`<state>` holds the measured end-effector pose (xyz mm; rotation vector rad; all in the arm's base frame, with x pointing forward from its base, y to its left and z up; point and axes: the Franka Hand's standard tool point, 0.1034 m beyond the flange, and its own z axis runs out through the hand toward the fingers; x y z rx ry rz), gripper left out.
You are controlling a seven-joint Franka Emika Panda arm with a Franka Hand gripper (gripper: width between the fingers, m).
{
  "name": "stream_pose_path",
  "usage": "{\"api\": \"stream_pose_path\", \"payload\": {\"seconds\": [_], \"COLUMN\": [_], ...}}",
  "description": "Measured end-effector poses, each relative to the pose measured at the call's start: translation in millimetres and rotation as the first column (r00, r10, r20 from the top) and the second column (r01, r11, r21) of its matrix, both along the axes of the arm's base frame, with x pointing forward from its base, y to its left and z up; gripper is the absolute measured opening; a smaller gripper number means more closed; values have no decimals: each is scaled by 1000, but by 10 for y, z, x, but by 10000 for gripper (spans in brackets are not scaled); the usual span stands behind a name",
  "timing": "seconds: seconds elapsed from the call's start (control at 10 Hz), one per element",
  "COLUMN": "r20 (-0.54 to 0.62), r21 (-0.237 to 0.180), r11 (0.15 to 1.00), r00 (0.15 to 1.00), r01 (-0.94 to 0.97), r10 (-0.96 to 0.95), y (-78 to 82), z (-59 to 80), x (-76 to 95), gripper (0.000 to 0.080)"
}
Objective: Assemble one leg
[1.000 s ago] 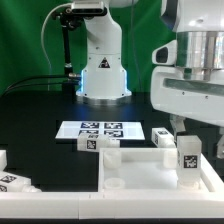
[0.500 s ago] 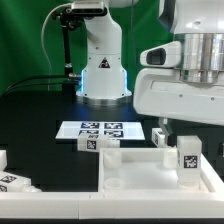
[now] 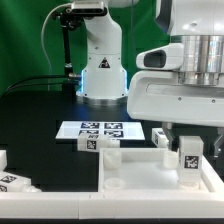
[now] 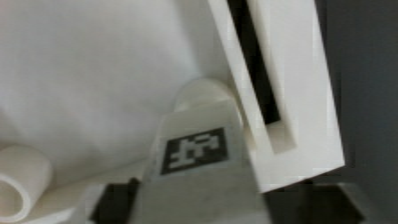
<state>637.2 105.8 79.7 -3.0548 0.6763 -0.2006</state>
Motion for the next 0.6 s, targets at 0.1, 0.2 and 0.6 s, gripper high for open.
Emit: {"api": "stream_pose_path", "payload": {"seconds": [0.1, 0.2, 0.6], "r20": [1, 1, -19], "r21": [9, 13, 56], "r11": [997, 994, 785], "r00": [997, 994, 787], "r01": [77, 106, 617], "r10": [-77, -106, -617], "y": [-1, -1, 84], "z": [-2, -3, -14], "x": [-1, -2, -15], "gripper": [323, 285, 285]}}
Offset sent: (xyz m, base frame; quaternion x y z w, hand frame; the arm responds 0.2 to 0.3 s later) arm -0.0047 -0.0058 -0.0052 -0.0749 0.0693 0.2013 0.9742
